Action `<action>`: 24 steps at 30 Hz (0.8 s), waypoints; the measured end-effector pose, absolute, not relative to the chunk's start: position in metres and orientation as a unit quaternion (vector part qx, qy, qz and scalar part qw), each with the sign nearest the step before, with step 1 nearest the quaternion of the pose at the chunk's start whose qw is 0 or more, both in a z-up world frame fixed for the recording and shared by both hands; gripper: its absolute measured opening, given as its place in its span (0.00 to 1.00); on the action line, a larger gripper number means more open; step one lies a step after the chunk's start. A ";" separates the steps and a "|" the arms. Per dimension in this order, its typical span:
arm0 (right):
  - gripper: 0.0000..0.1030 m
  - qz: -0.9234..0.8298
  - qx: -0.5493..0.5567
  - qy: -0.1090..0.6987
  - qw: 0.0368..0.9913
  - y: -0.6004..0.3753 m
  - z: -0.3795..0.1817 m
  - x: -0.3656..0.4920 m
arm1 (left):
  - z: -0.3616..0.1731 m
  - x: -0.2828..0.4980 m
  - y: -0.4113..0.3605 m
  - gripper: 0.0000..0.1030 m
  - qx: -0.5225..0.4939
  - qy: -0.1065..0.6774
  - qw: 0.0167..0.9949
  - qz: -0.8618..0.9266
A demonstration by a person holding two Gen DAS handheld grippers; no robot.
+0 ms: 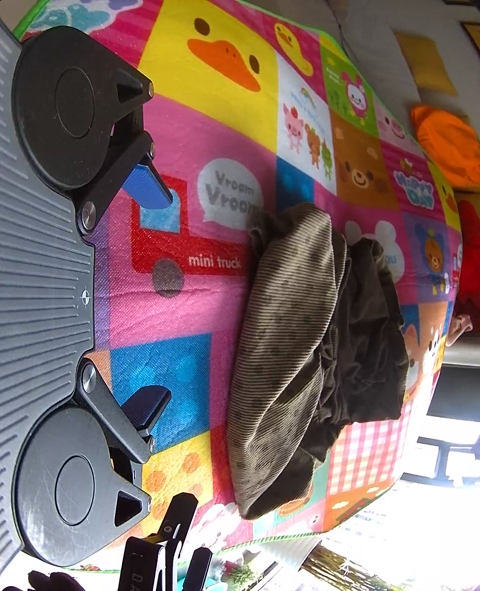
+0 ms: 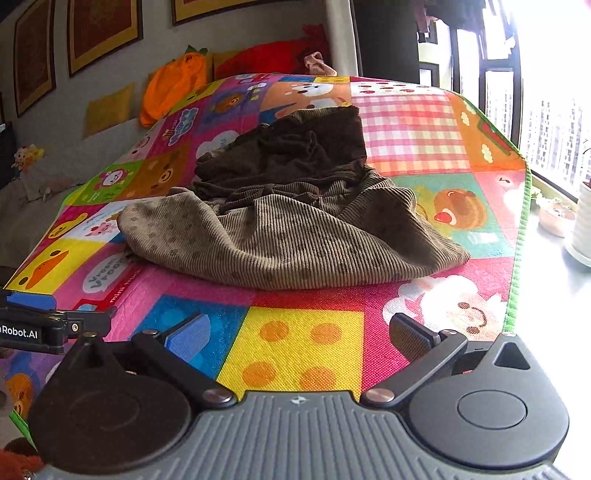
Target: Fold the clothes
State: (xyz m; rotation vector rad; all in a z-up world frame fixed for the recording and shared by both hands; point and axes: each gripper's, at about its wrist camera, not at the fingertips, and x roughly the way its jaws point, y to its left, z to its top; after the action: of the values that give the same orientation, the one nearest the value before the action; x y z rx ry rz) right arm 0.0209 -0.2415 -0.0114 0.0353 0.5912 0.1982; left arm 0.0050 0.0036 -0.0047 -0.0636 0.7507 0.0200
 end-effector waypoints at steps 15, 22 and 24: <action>1.00 0.097 0.018 0.297 0.950 -0.241 -0.014 0.023 | -0.006 0.007 0.006 1.00 -0.036 0.373 0.927 0.011; 1.00 0.095 0.017 0.299 0.949 -0.241 -0.014 0.023 | -0.007 0.007 0.007 1.00 -0.039 0.375 0.926 0.010; 1.00 0.094 0.016 0.299 0.950 -0.241 -0.014 0.023 | -0.007 0.007 0.007 1.00 -0.040 0.375 0.926 0.009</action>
State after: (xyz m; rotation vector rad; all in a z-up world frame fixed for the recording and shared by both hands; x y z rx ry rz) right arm 0.0228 -0.2407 -0.0140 0.0325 0.6082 0.1911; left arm 0.0073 0.0070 -0.0068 -0.0811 0.7699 0.0188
